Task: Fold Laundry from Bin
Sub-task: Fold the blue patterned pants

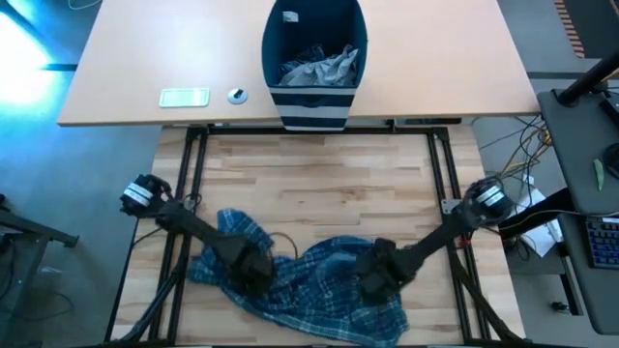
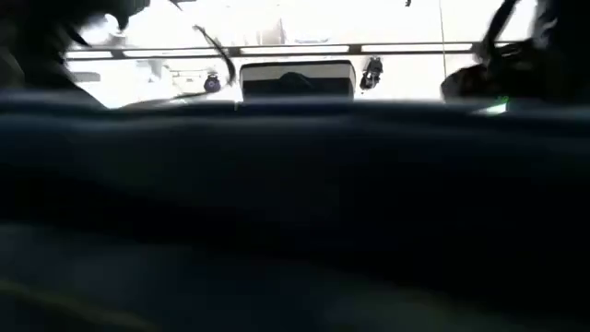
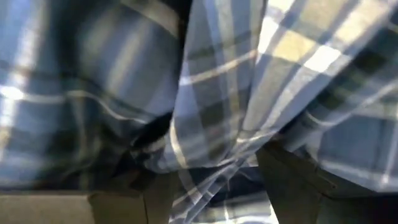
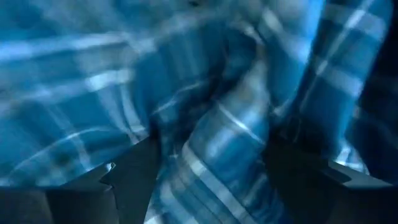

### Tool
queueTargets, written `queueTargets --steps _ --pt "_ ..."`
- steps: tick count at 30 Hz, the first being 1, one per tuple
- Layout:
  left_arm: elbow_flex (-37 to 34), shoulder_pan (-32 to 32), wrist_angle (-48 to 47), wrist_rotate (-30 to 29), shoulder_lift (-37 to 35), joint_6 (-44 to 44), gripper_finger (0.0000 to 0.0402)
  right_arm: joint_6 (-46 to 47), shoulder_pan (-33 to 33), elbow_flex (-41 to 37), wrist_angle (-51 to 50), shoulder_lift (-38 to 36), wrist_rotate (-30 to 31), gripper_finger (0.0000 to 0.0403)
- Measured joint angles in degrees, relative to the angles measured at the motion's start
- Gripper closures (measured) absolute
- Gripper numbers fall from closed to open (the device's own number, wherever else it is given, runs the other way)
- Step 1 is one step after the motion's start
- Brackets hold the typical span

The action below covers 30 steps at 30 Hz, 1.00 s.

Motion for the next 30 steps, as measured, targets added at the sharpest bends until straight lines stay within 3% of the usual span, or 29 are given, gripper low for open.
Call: queueTargets --steps 5,10,15,19,24,30 --pt "2.99 -6.39 10.70 -0.17 1.25 -10.61 0.0200 -21.93 -11.63 -1.00 -4.15 0.72 2.07 0.0124" --pt "8.04 -9.87 19.16 -5.69 4.32 -22.56 0.0200 -44.26 -27.54 2.72 4.50 1.06 10.52 0.0124" --pt "15.99 -10.28 26.01 -12.42 11.13 -31.95 0.0200 -54.64 -39.36 10.08 12.92 0.95 6.85 0.0124" --pt "22.60 -10.26 18.37 -16.27 13.12 -38.37 0.0200 -59.88 -43.24 15.66 11.97 0.66 -1.99 0.0124" --pt "30.35 -9.82 5.28 -17.87 11.07 -40.85 0.0200 -60.28 -43.42 16.91 8.88 -4.65 -10.55 0.0124" --pt "33.68 -4.47 -11.28 -18.27 4.37 -30.87 0.0200 -53.28 -39.59 7.69 8.11 -15.84 -15.46 0.0124"
